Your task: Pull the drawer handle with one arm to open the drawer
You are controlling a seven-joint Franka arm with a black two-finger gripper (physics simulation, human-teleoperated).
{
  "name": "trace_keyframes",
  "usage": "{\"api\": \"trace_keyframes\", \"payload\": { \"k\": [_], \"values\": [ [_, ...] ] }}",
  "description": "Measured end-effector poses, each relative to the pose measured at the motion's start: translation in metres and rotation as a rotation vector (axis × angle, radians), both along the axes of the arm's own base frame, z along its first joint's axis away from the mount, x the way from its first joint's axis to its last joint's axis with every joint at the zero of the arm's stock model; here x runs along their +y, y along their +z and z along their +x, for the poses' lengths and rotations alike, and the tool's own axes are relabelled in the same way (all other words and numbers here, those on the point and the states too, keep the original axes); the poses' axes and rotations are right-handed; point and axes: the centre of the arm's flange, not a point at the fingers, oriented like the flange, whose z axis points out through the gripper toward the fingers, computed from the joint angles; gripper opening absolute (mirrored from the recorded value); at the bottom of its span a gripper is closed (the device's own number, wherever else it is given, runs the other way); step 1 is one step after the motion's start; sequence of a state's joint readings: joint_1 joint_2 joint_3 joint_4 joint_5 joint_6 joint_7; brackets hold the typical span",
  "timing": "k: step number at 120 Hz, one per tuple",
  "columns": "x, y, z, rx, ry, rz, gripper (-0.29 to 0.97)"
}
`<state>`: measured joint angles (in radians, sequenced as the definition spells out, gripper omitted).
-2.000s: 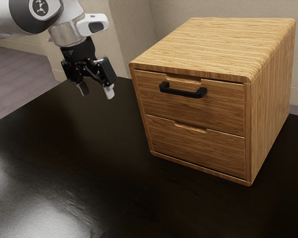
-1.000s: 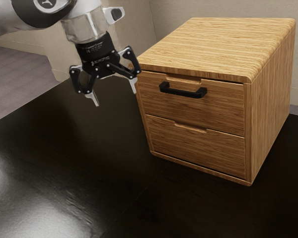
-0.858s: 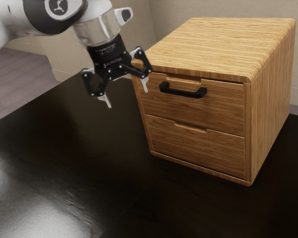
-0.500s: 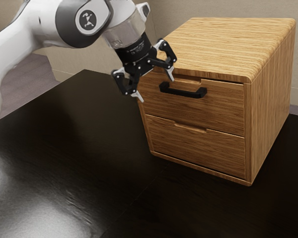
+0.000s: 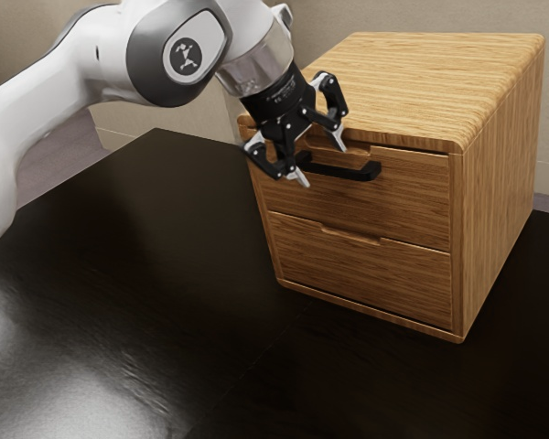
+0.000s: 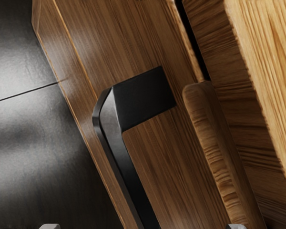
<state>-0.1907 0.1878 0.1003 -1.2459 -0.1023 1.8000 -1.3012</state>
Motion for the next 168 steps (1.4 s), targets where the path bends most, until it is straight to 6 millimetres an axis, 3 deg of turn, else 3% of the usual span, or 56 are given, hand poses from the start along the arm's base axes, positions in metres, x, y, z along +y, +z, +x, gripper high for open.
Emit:
{"api": "trace_keyframes", "payload": {
  "k": [24,48,84,125,168],
  "values": [
    [0.001,0.001,0.001,-0.002,0.037,-0.014,0.37],
    [0.0,-0.014,0.002,0.027,0.063,-0.021,0.33],
    [-0.005,-0.011,-0.002,0.031,0.086,-0.034,0.0],
    [-0.006,-0.009,-0.034,0.064,0.095,-0.045,-0.11],
    [-0.006,-0.013,-0.069,0.07,0.097,-0.056,-0.11]
  ]
}}
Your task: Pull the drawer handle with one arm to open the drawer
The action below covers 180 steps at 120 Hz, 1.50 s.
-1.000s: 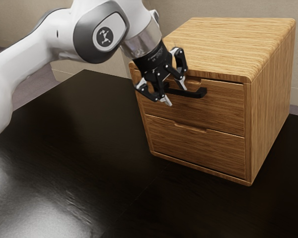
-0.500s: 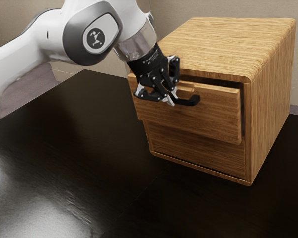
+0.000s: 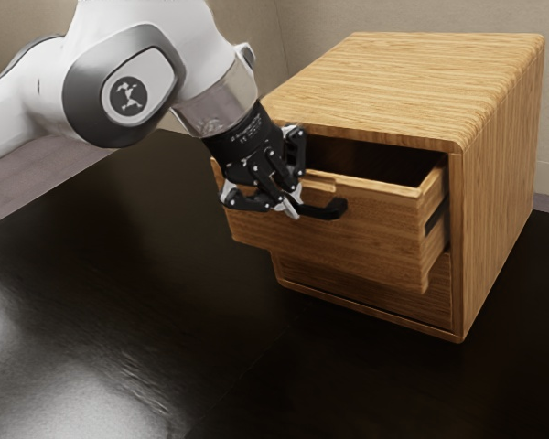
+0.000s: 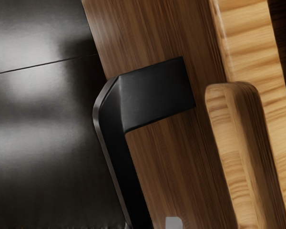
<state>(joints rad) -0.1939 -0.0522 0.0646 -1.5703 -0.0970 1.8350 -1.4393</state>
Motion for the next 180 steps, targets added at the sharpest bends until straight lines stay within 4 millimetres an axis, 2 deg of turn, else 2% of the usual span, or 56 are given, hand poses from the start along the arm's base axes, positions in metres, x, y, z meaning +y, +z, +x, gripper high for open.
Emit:
{"api": "trace_keyframes", "payload": {
  "k": [94,180],
  "values": [
    [0.0,0.004,-0.062,-0.031,-0.006,-0.019,-0.11],
    [-0.002,-0.004,-0.119,-0.041,-0.016,-0.017,-0.11]
  ]
}}
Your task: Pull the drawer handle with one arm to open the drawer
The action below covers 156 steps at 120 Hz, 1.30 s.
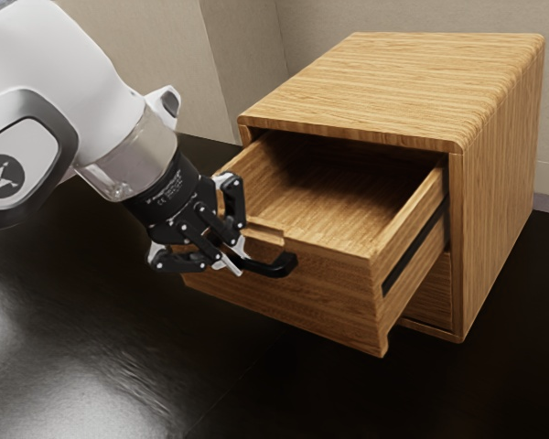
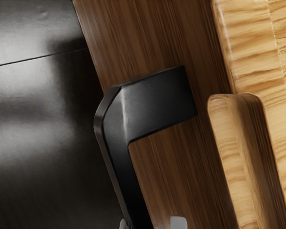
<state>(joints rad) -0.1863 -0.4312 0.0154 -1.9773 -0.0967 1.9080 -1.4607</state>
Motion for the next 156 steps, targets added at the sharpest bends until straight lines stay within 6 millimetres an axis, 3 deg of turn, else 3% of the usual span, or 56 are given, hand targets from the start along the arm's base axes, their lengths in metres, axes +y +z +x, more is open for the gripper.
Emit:
{"api": "trace_keyframes", "payload": {
  "k": [107,156],
  "values": [
    [0.001,0.003,-0.05,-0.038,0.006,0.012,-0.11],
    [0.002,0.002,-0.06,-0.043,0.014,0.018,-0.11]
  ]
}}
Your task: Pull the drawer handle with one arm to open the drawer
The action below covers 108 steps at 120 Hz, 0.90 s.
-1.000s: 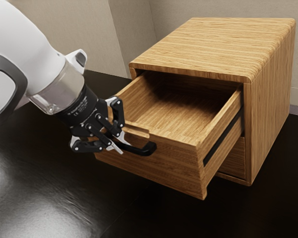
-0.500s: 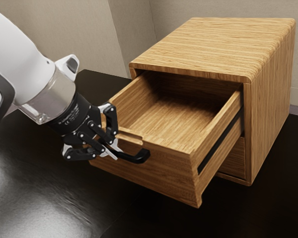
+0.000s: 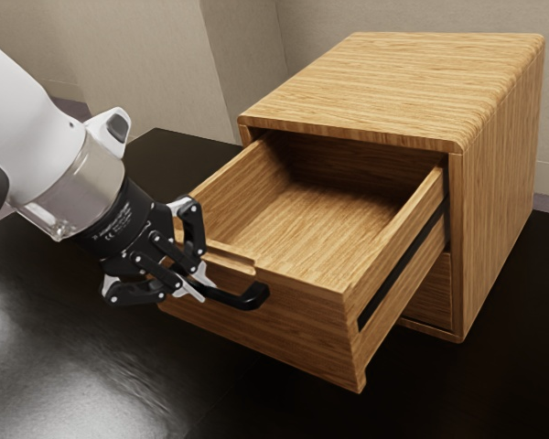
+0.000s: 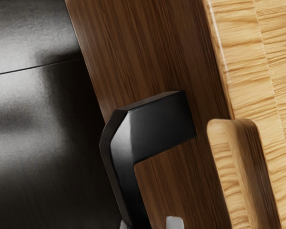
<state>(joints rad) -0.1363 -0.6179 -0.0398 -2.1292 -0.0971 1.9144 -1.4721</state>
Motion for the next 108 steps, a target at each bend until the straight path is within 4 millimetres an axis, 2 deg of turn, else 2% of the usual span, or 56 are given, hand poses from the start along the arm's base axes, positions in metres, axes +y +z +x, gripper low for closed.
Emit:
{"api": "trace_keyframes", "payload": {
  "k": [40,56,64,74,80,87,94,108],
  "values": [
    [0.0,0.009,-0.008,-0.023,0.0,-0.003,-0.03],
    [-0.004,0.021,-0.018,-0.049,-0.01,-0.001,0.02],
    [-0.007,0.039,-0.02,-0.071,-0.014,-0.002,0.13],
    [-0.012,0.071,0.001,-0.09,-0.011,0.007,0.3],
    [-0.014,0.085,0.024,-0.088,-0.004,0.016,0.38],
    [-0.009,0.097,0.061,-0.063,0.009,0.025,0.45],
    [-0.004,0.099,0.085,-0.029,0.021,0.043,0.51],
    [0.008,0.083,0.105,0.047,0.04,0.068,0.58]
  ]
}}
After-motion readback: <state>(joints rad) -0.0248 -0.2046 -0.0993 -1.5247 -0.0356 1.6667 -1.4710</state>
